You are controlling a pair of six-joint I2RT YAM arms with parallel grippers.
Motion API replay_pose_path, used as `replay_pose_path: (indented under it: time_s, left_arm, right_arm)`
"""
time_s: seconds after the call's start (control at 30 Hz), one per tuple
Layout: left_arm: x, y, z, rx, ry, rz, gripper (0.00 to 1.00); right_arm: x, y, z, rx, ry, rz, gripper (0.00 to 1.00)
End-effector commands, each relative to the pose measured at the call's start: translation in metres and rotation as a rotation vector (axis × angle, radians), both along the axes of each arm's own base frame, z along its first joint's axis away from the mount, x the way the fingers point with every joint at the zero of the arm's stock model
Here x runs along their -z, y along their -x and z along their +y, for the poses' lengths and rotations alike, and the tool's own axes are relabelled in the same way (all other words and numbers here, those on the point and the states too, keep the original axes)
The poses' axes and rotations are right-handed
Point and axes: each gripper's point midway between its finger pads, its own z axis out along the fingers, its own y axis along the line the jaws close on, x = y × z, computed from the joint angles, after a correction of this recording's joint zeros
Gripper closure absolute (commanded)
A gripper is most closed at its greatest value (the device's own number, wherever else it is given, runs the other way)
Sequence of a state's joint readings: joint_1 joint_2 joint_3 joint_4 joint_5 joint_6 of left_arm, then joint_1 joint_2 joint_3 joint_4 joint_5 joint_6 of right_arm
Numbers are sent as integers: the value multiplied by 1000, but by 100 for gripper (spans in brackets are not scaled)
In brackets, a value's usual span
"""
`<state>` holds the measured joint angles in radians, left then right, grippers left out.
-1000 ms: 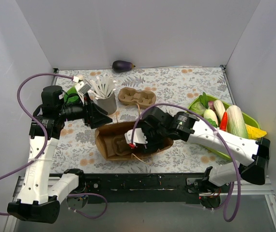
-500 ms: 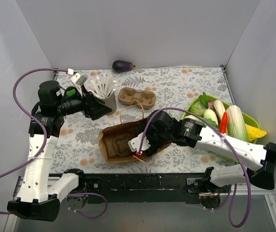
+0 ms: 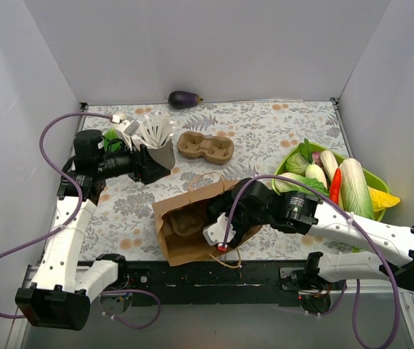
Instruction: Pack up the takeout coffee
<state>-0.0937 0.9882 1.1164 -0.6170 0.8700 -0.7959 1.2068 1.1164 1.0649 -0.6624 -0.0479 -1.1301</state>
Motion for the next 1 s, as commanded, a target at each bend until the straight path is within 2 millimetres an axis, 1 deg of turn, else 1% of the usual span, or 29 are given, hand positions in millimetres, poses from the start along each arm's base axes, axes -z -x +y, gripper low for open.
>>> replay_pose_path:
  time_s: [0.0, 0.03, 0.07, 0.1, 0.17, 0.2, 0.23, 0.4, 0.5, 0.53, 0.57, 0.63, 0.67, 0.77, 0.8, 0.97]
  left_arm:
    - [21, 18, -9, 117, 18, 24, 35]
    - [25, 21, -10, 134, 21, 33, 36]
    - [34, 23, -10, 140, 20, 54, 36]
    - [37, 24, -10, 143, 19, 59, 36]
    - [43, 23, -11, 148, 23, 74, 36]
    - [44, 23, -11, 146, 22, 76, 36]
    - [46, 22, -11, 149, 24, 80, 36]
    - [49, 22, -12, 155, 27, 80, 37]
    - [49, 23, -12, 157, 29, 85, 37]
    - [50, 23, -13, 161, 29, 86, 37]
    - [50, 23, -13, 163, 28, 81, 37]
    - [51, 25, -14, 172, 30, 85, 37]
    - [52, 25, -14, 177, 30, 81, 37]
    - [50, 26, -15, 197, 22, 56, 37]
    - [50, 26, -15, 208, 13, 34, 37]
    - [55, 27, -17, 238, 9, 34, 37]
  right_arm:
    - [-18, -10, 19, -25, -63, -85, 99]
    - [-19, -13, 22, -13, -63, -88, 99]
    - [-18, -20, 22, 18, -51, -105, 99]
    - [-19, -24, 28, 36, -48, -101, 99]
    - [-19, -30, 33, 62, -38, -103, 99]
    - [-13, -30, 36, 69, -21, -87, 99]
    - [-18, -30, 39, 68, -29, -84, 99]
    - [-12, -26, 46, 61, -19, -47, 99]
    - [-7, -23, 42, 49, 23, -34, 99]
    - [-2, -21, 36, 51, 57, -20, 99]
    - [-3, -20, 35, 51, 64, -15, 99]
    - [4, -19, 29, 62, 100, 0, 99]
    - [9, -16, 21, 70, 138, 18, 99]
    - [15, -15, 12, 89, 177, 35, 99]
    - [17, -14, 10, 89, 183, 36, 99]
    - [29, -16, 4, 101, 211, 24, 99]
